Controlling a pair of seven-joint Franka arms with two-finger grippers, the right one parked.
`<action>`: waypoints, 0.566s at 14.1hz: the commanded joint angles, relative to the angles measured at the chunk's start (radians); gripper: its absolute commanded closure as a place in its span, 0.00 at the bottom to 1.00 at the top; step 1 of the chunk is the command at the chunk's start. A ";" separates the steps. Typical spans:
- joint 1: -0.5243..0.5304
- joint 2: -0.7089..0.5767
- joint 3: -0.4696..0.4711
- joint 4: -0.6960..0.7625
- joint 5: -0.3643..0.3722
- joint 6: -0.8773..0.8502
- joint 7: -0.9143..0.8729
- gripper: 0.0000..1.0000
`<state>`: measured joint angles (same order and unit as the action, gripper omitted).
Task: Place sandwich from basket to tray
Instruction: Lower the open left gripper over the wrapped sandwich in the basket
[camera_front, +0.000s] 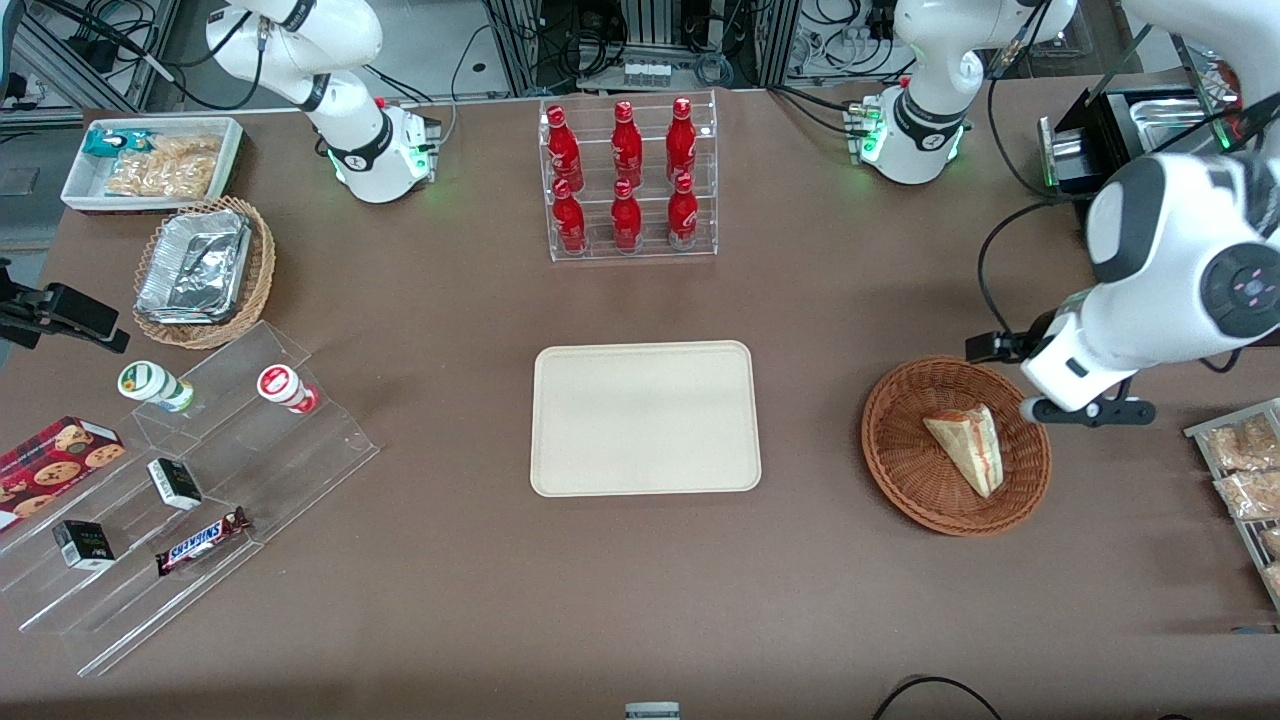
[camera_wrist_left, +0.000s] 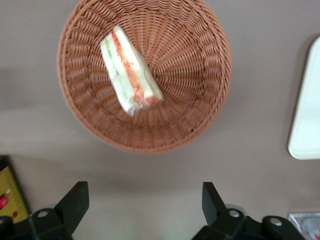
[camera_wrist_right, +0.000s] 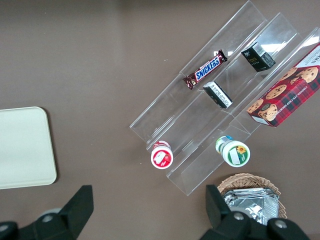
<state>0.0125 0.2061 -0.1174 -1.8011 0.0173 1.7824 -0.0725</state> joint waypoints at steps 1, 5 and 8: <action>0.009 0.009 -0.004 -0.105 0.013 0.154 0.016 0.00; 0.010 0.036 0.016 -0.216 0.020 0.337 0.013 0.00; 0.012 0.050 0.027 -0.224 0.018 0.382 -0.044 0.00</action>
<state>0.0163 0.2666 -0.0926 -2.0116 0.0206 2.1310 -0.0753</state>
